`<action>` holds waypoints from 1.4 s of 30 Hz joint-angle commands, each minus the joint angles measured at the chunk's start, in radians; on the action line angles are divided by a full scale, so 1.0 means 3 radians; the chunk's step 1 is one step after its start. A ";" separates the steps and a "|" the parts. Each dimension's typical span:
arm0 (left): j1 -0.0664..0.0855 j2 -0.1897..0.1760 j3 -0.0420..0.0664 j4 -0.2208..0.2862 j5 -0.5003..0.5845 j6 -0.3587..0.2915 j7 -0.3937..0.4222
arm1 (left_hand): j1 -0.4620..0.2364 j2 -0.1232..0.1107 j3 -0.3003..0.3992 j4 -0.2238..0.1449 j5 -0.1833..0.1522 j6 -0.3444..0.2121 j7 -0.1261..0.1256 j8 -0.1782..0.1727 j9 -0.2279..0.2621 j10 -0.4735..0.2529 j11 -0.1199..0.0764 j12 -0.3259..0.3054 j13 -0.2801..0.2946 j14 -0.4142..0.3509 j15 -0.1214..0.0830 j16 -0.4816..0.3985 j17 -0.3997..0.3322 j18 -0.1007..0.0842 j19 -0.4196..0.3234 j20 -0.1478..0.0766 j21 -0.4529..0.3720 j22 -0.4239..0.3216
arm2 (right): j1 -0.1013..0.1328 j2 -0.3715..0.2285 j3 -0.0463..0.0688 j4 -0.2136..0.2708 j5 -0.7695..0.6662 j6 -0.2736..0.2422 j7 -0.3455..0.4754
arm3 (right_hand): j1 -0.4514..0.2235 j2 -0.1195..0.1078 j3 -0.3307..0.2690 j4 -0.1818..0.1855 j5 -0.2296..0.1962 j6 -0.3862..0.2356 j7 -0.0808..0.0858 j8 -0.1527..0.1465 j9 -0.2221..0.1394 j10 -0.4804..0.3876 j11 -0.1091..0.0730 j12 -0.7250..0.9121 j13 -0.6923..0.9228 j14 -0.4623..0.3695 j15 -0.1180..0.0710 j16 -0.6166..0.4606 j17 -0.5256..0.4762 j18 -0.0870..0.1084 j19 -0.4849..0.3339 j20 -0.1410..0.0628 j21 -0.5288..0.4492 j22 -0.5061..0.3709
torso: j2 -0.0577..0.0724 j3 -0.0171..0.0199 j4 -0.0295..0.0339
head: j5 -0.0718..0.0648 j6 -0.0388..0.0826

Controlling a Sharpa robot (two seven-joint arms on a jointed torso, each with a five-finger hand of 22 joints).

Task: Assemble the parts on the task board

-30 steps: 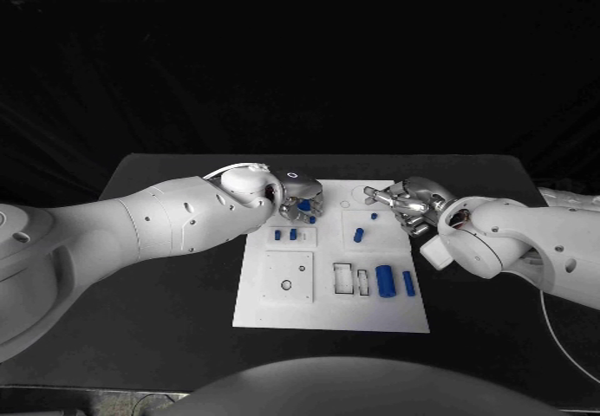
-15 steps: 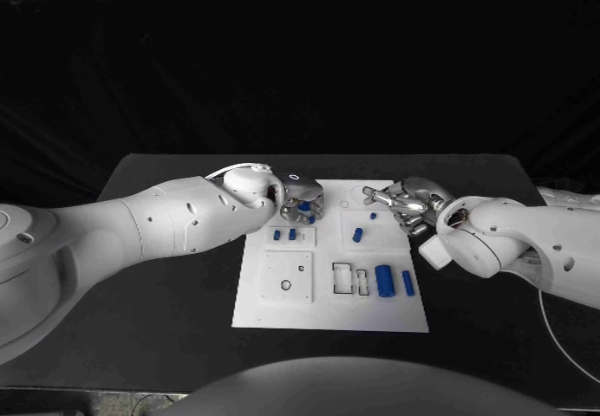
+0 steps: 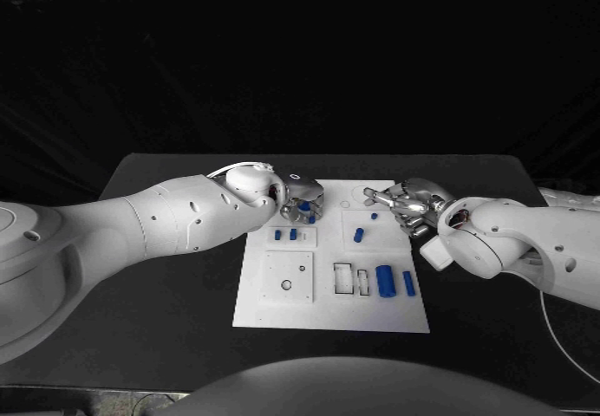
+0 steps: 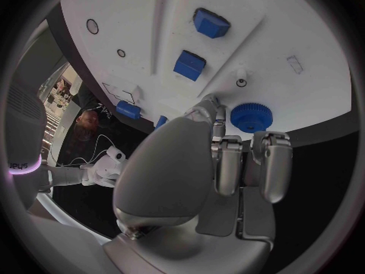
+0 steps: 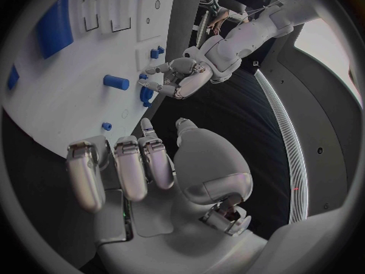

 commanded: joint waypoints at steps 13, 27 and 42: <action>-0.0043 0.0032 -0.0002 -0.0054 -0.0130 0.0038 -0.0050 | 0.0015 -0.0023 0.0093 0.0004 -0.0006 -0.0063 0.0005 -0.0009 -0.0052 0.0054 0.0013 0.0008 0.0001 0.0359 -0.0005 0.0009 0.0878 -0.0025 0.0344 -0.0022 0.0008 0.0878 | -0.0002 0.0001 0.0000 0.0006 -0.0008 0.0086 -0.0043 | 0.0035 0.0007 -0.0018 0.0001 0.0003 0.0001 0.0105 0.0020 0.0005 0.0350 0.0011 0.0009 0.0877 0.0347 0.0011 0.0014 0.0877 -0.0047 0.0349 0.0014 0.0015 0.0877 | 0.0001 0.0000 -0.0001 | -0.0007 0.0000; -0.0045 0.0040 -0.0002 -0.0071 -0.0089 0.0099 0.0002 | -0.0066 -0.0041 0.0100 0.0015 -0.0008 0.0008 -0.0002 0.0024 -0.0056 0.0106 0.0002 0.0009 -0.0001 0.0359 -0.0018 0.0009 0.0878 -0.0025 0.0344 -0.0020 0.0008 0.0878 | -0.0002 0.0006 0.0000 0.0001 0.0030 0.0092 -0.0063 | 0.0034 0.0008 -0.0021 0.0003 0.0000 0.0002 0.0104 0.0023 0.0005 0.0350 0.0010 0.0009 0.0877 0.0347 0.0011 0.0014 0.0877 -0.0047 0.0349 0.0013 0.0015 0.0877 | 0.0000 0.0001 -0.0001 | -0.0008 0.0000; -0.0045 0.0040 -0.0002 -0.0067 -0.0085 0.0109 0.0036 | -0.0105 -0.0005 0.0121 -0.0024 -0.0009 0.0331 -0.0028 0.0160 -0.0010 0.0412 -0.0046 0.0065 0.0005 0.0359 -0.0067 0.0009 0.0878 -0.0025 0.0344 -0.0018 0.0008 0.0878 | -0.0002 0.0004 0.0000 0.0000 0.0057 0.0094 -0.0068 | 0.0035 0.0009 -0.0022 0.0003 -0.0001 0.0003 0.0103 0.0024 0.0006 0.0350 0.0009 0.0009 0.0877 0.0347 0.0010 0.0014 0.0877 -0.0047 0.0349 0.0013 0.0015 0.0877 | -0.0001 0.0001 -0.0001 | -0.0009 0.0000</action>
